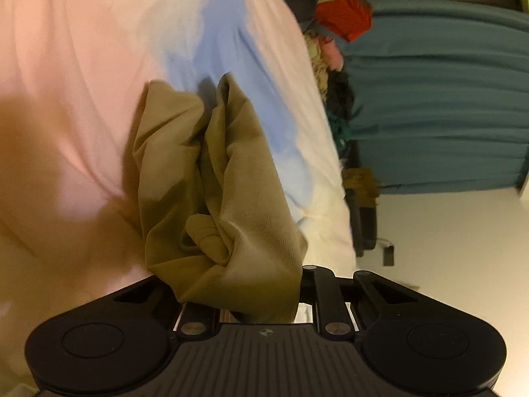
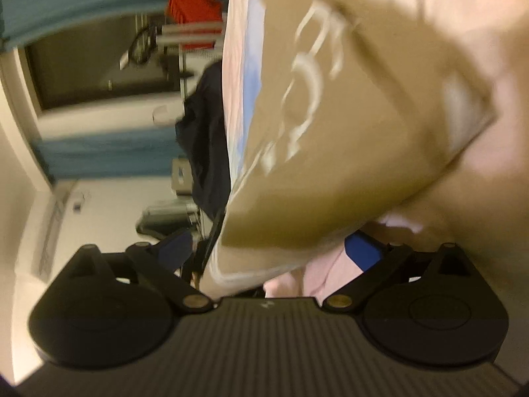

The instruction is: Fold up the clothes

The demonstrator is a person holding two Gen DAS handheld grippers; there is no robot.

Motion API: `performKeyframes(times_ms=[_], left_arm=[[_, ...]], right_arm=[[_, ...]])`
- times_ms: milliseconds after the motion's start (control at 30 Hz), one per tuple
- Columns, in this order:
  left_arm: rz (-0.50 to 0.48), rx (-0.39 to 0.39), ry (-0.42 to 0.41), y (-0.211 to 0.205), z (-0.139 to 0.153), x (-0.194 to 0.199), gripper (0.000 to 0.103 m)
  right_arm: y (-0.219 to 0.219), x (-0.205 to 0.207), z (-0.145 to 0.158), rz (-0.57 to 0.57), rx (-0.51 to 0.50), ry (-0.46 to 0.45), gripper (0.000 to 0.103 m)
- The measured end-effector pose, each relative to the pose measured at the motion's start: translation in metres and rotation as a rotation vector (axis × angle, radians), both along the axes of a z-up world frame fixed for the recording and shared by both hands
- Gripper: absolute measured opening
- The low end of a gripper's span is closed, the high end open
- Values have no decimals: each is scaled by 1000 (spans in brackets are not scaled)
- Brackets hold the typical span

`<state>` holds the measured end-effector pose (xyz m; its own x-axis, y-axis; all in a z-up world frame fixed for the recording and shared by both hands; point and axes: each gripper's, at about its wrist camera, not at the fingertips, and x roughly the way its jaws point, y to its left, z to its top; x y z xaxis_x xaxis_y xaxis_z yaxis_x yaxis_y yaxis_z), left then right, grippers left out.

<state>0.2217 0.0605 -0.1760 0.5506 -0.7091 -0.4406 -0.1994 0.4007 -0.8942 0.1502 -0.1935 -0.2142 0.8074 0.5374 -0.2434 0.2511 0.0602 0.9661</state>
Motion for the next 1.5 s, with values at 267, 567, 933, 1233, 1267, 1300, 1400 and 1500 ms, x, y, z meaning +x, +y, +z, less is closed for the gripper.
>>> performKeyframes(times_ms=[267, 567, 933, 1233, 1267, 1300, 1400, 1500], left_arm=[[21, -40, 2, 10, 1, -6, 19], [-11, 8, 8, 16, 22, -32, 19], [-243, 169, 120, -56, 103, -45, 20], [-349, 316, 38, -250, 145, 104, 20], [-360, 316, 20, -272, 148, 123, 20], [-374, 309, 3, -291, 153, 134, 20], [-386, 264, -55, -346, 166, 166, 20], [-399, 264, -107, -384, 166, 184, 20]], right_arm=[[-23, -12, 3, -157, -94, 52, 48], [-22, -36, 38, -201, -250, 15, 26], [-79, -112, 135, -146, -326, 60, 25], [-202, -33, 159, -380, -401, 120, 25], [-218, -20, 164, -409, -414, 127, 25], [-234, -6, 169, -436, -431, 135, 25], [-279, 33, 188, -519, -509, 140, 25], [-308, 59, 197, -572, -604, 136, 25]])
